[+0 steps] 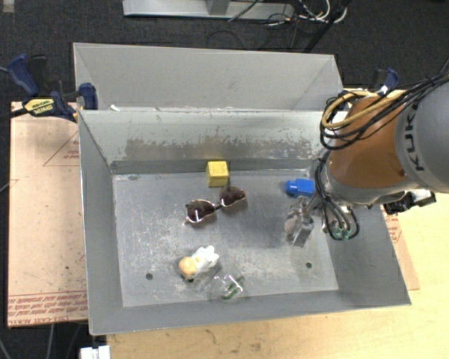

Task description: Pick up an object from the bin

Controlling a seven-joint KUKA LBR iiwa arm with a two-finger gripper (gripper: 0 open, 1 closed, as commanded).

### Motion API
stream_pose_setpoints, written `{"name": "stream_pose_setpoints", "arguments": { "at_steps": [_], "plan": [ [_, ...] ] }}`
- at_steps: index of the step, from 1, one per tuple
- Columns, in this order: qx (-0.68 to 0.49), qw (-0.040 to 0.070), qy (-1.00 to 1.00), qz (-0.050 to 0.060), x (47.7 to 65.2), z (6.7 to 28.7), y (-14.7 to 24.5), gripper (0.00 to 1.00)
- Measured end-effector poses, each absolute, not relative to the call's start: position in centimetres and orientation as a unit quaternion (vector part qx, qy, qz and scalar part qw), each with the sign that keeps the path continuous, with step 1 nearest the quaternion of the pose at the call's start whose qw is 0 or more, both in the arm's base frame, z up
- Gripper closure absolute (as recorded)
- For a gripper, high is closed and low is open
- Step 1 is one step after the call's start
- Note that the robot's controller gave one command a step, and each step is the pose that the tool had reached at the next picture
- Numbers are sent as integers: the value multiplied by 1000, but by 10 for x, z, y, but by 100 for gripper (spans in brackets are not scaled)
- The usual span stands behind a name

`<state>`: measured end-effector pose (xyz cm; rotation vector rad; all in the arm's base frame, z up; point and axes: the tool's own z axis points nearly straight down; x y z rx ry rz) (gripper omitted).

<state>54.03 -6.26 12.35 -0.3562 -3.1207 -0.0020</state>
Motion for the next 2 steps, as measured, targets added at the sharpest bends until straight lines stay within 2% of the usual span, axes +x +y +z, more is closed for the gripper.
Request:
{"name": "stream_pose_setpoints", "arguments": {
  "at_steps": [2],
  "plan": [
    [-113,0,-994,-1,541,155,-63,100]
  ]
}}
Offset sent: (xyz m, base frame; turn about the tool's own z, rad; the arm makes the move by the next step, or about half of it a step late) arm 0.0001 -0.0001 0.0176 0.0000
